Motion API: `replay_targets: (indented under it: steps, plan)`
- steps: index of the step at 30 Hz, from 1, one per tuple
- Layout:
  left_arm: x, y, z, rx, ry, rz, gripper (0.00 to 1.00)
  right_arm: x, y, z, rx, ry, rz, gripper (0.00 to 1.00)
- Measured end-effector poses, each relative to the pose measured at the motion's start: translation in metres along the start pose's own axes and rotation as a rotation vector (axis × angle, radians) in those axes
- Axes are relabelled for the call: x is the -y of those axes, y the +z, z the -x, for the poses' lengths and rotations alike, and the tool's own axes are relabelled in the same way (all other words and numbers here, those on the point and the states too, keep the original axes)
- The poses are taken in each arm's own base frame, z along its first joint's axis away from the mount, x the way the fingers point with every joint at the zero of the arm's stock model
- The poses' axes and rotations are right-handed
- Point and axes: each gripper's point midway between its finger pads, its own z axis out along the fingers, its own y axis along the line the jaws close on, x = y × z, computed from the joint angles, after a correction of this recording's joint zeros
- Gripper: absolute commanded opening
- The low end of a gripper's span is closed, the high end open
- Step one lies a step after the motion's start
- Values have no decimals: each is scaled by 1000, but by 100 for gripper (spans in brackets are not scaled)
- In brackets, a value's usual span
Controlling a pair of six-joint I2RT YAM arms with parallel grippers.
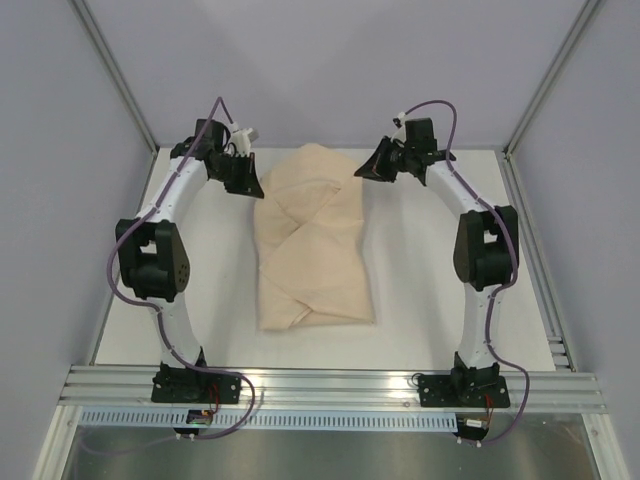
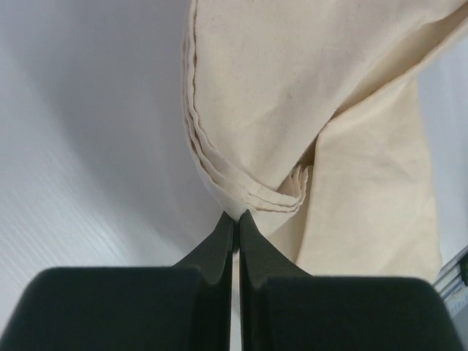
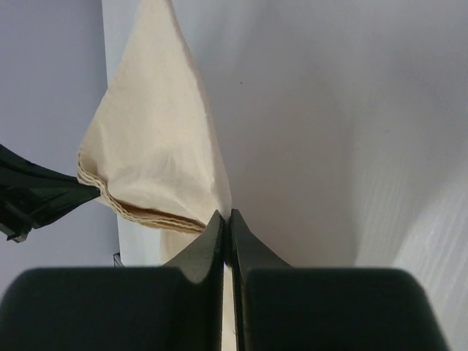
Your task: Prepare the surgical pack
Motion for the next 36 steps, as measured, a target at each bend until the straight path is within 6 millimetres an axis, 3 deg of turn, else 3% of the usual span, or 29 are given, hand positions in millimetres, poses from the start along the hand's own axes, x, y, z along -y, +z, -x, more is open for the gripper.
replay_targets:
  steps: [4,13,17,20,23,24,25,28,32,34,36]
  plan:
    - [14,-16,-19,-13,55,-49,0,-17,-32,-18,3,-31,22,0]
    - [47,-50,-67,-24,207,-167,0,-22,-83,-72,-37,-80,41,0]
    - [54,-58,-90,-31,276,-197,0,-23,-97,-110,-75,-120,56,0]
    - [55,-57,-117,-63,310,-231,0,-16,-103,-152,-132,-126,56,2]
    - [51,-50,-143,-107,337,-259,0,6,-101,-191,-188,-105,36,14]
    - [50,-48,-148,-121,342,-265,0,18,-101,-205,-213,-80,17,21]
    - [49,-47,-155,-139,350,-274,0,30,-101,-218,-240,-55,-5,35]
    - [45,-42,-166,-170,381,-295,0,53,-103,-241,-299,-4,-56,57]
    - [39,-37,-175,-195,420,-301,0,53,-108,-235,-311,-36,-86,80]
    - [36,-36,-178,-203,436,-299,0,46,-110,-221,-292,-73,-87,89]
    - [34,-35,-179,-206,452,-294,0,34,-113,-195,-245,-124,-88,92]
